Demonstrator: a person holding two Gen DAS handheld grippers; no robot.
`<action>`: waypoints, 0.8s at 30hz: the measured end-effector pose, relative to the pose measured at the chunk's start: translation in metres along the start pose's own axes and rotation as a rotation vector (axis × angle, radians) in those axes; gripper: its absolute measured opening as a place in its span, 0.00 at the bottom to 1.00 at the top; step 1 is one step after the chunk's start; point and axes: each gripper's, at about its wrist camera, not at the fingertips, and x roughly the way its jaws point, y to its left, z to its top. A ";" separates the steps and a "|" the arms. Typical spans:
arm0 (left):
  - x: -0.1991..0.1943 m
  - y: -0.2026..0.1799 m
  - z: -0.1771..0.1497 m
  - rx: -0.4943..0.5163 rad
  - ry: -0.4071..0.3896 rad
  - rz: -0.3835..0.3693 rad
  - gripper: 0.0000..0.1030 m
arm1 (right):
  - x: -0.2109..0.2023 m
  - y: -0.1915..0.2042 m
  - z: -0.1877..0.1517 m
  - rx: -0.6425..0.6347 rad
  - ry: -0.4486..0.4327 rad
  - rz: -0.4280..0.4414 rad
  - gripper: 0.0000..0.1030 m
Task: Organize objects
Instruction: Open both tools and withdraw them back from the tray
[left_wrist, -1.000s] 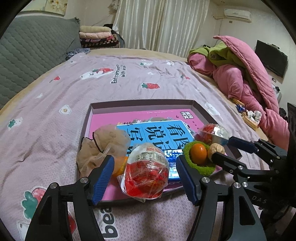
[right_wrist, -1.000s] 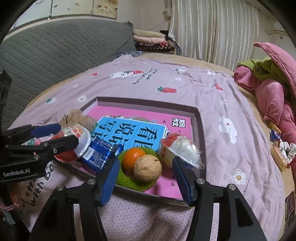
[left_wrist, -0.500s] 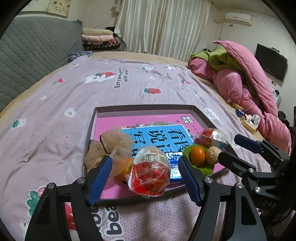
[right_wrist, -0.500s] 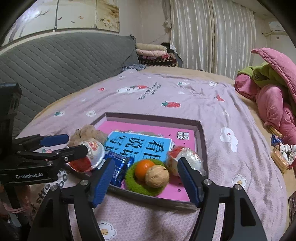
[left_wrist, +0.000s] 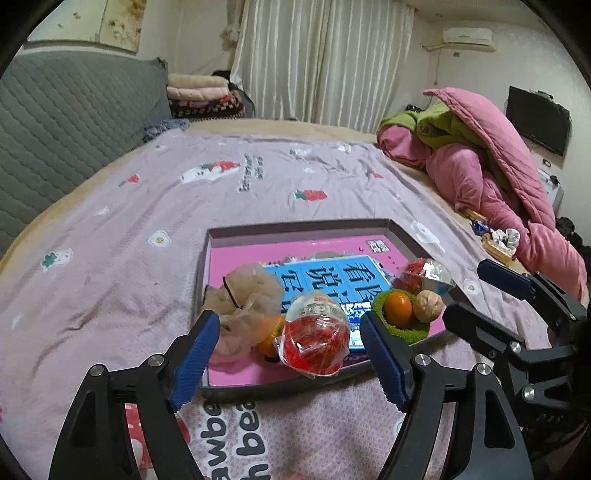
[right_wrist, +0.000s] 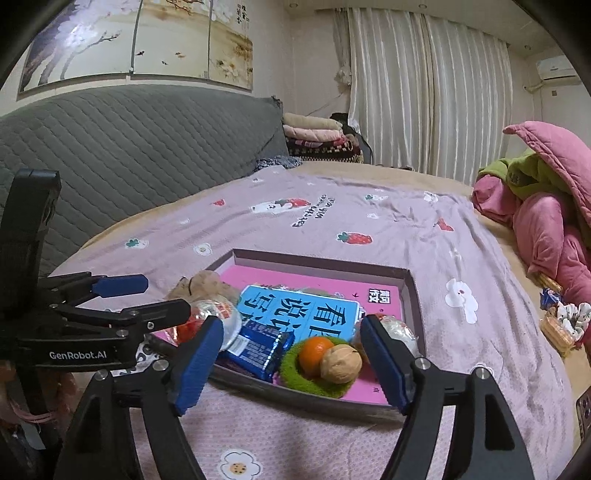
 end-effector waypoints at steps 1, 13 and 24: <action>-0.003 -0.001 0.000 0.003 -0.008 0.000 0.77 | -0.002 0.002 0.000 -0.006 -0.007 -0.001 0.77; -0.018 -0.001 -0.010 -0.014 -0.027 0.078 0.77 | -0.020 0.006 -0.003 0.024 -0.075 0.025 0.82; -0.029 -0.006 -0.020 -0.020 -0.047 0.117 0.77 | -0.030 0.008 -0.011 0.016 -0.078 0.008 0.84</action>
